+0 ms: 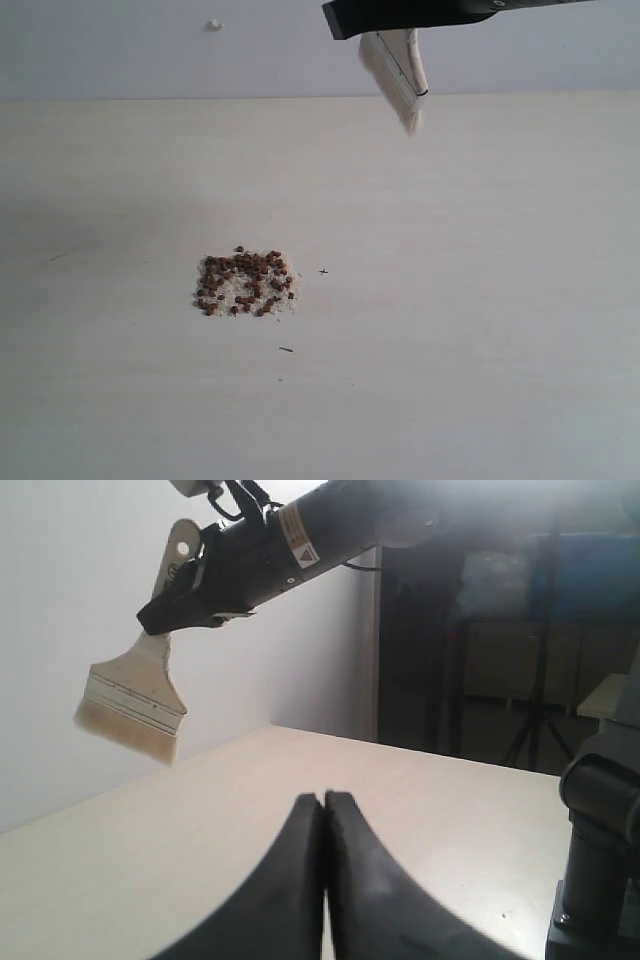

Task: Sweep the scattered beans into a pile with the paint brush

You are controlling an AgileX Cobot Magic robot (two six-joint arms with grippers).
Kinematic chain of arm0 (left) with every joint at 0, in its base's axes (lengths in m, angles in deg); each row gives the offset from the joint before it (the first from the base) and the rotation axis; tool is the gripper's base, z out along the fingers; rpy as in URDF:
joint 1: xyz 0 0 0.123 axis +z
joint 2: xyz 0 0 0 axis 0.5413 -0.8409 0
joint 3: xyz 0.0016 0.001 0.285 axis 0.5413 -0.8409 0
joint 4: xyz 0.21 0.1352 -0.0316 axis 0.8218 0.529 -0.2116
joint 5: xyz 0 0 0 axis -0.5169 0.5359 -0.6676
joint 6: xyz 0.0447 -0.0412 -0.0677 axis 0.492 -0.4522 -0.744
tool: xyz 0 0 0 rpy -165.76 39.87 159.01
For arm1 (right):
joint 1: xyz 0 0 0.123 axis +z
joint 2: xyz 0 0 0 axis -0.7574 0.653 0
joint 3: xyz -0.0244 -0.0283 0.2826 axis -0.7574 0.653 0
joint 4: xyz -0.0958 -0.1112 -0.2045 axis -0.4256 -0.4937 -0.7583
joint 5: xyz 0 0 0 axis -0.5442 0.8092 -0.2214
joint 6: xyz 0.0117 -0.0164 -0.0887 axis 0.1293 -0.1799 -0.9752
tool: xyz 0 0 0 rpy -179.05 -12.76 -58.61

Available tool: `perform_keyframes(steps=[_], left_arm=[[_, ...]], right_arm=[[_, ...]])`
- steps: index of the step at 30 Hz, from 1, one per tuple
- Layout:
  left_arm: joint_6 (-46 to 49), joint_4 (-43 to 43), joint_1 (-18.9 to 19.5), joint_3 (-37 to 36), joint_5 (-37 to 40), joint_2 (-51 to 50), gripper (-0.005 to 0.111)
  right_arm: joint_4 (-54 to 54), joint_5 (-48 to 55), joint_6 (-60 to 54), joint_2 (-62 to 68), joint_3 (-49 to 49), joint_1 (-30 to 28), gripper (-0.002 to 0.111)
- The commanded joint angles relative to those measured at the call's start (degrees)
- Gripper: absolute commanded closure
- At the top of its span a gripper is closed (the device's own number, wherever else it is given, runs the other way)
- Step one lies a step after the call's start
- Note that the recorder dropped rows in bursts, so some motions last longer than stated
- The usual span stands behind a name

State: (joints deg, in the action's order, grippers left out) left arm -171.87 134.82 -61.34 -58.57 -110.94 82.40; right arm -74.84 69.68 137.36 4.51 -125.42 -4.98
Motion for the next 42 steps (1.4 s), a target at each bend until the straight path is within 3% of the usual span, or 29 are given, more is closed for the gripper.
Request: perform_keyframes(steps=[1, 5, 13, 16, 21, 28, 32, 38, 42], left_arm=[[-0.1, -1.37, 0.04, -0.1, -0.02, 0.2, 0.107], [0.04, -2.21, 0.04, -0.1, 4.68, 0.2, 0.107], [0.45, -2.62, 0.04, 0.15, 3.54, 0.2, 0.107], [-2.53, -1.36, 0.04, 1.31, 12.17, 0.2, 0.107], [-13.68, 7.54, 0.04, 2.46, 35.19, 0.2, 0.107], [-14.59, 7.87, 1.5, 0.32, 48.48, 0.2, 0.107], [-10.7, -7.86, 4.13, -3.0, 63.54, 0.2, 0.107], [-0.47, -11.72, 4.55, -3.83, 59.11, 0.2, 0.107], [0.5, -20.15, 4.62, -3.58, 70.8, 0.2, 0.107]], right_arm=[[1.74, -0.7, -2.51, -0.39, 0.15, -0.26, 0.108], [2.16, -0.97, -3.68, -0.39, 0.15, -0.26, 0.108], [2.09, -4.36, -4.16, -0.39, 0.15, -0.26, 0.108], [2.09, -4.83, -4.16, -0.39, 0.15, -0.26, 0.108], [2.09, -4.26, -4.64, -0.39, 0.15, -0.26, 0.108], [0.24, -4.35, -4.74, -0.39, 0.15, -0.26, 0.108], [-0.24, -4.59, -4.74, -0.39, 0.15, -0.26, 0.108], [1.12, -8.05, -5.0, -0.39, 0.15, -0.26, 0.108], [4.11, -10.99, -6.72, 0.55, 0.15, -0.26, 0.108]])
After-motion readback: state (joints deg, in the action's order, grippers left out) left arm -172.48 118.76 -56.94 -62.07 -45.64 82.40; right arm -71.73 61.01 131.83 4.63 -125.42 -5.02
